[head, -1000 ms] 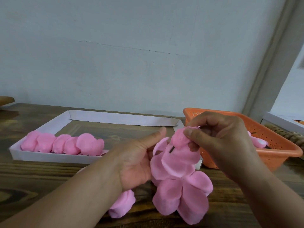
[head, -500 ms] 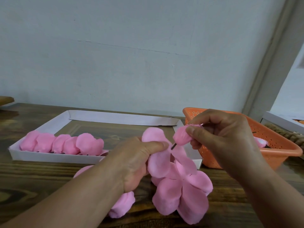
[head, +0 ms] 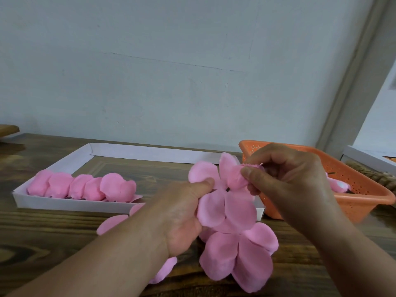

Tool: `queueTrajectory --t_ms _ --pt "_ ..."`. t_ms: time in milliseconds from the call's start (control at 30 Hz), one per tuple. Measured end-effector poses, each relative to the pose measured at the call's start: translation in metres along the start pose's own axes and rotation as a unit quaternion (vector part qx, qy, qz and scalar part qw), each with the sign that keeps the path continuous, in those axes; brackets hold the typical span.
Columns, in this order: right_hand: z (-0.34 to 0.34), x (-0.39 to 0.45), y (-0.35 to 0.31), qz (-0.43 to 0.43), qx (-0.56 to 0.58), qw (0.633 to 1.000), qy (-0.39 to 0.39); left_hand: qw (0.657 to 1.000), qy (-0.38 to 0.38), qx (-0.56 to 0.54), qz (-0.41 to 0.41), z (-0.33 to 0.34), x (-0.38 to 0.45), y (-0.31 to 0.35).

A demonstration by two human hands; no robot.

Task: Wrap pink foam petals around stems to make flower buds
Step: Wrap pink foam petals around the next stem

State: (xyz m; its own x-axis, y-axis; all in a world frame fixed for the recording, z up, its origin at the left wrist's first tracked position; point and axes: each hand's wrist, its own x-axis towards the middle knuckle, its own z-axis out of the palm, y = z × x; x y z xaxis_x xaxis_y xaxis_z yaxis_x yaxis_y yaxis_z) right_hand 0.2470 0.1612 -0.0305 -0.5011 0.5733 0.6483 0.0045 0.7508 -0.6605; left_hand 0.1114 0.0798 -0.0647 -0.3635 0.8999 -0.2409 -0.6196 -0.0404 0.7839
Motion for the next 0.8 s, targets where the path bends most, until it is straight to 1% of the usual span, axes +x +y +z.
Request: queueTrajectory --t_ms 167,267,400,467,500,600,667,733,800 --pt "0.0017 -0.0015 0.0014 -0.014 -0.036 0.999 -0.003 0.999 -0.005 -0.029 0.015 0.0037 -0.0046 -0.0008" --pt "0.0011 -0.0005 0.0024 -0.028 -0.059 0.998 -0.008 0.999 -0.018 -0.026 0.005 0.0048 -0.0060 -0.0028" --pt "-0.0007 -0.0009 0.0031 -0.073 -0.095 0.991 -0.053 0.997 -0.071 0.001 0.005 0.0049 -0.0089 -0.0019" --pt "-0.0001 -0.0019 0.0027 -0.112 -0.118 0.984 -0.074 0.997 -0.075 0.014 0.007 0.0050 -0.0102 -0.0018" --pt "0.0008 -0.0023 0.0024 -0.127 -0.123 0.981 -0.083 0.998 -0.062 0.016 0.007 0.0052 -0.0102 -0.0023" --pt "0.0037 -0.0032 0.0027 -0.157 -0.125 0.974 -0.104 0.999 0.031 0.019 0.014 0.0064 -0.0081 -0.0047" --pt "0.0052 -0.0039 0.0035 -0.172 -0.132 0.970 -0.108 0.997 0.075 0.021 0.024 0.0056 -0.0065 -0.0061" --pt "0.0064 -0.0045 0.0048 -0.170 -0.134 0.971 -0.106 0.996 0.083 0.018 0.032 0.0047 -0.0060 -0.0073" --pt "0.0084 -0.0053 0.0064 -0.156 -0.139 0.974 -0.093 0.996 0.073 0.019 0.043 0.0047 -0.0064 -0.0091"
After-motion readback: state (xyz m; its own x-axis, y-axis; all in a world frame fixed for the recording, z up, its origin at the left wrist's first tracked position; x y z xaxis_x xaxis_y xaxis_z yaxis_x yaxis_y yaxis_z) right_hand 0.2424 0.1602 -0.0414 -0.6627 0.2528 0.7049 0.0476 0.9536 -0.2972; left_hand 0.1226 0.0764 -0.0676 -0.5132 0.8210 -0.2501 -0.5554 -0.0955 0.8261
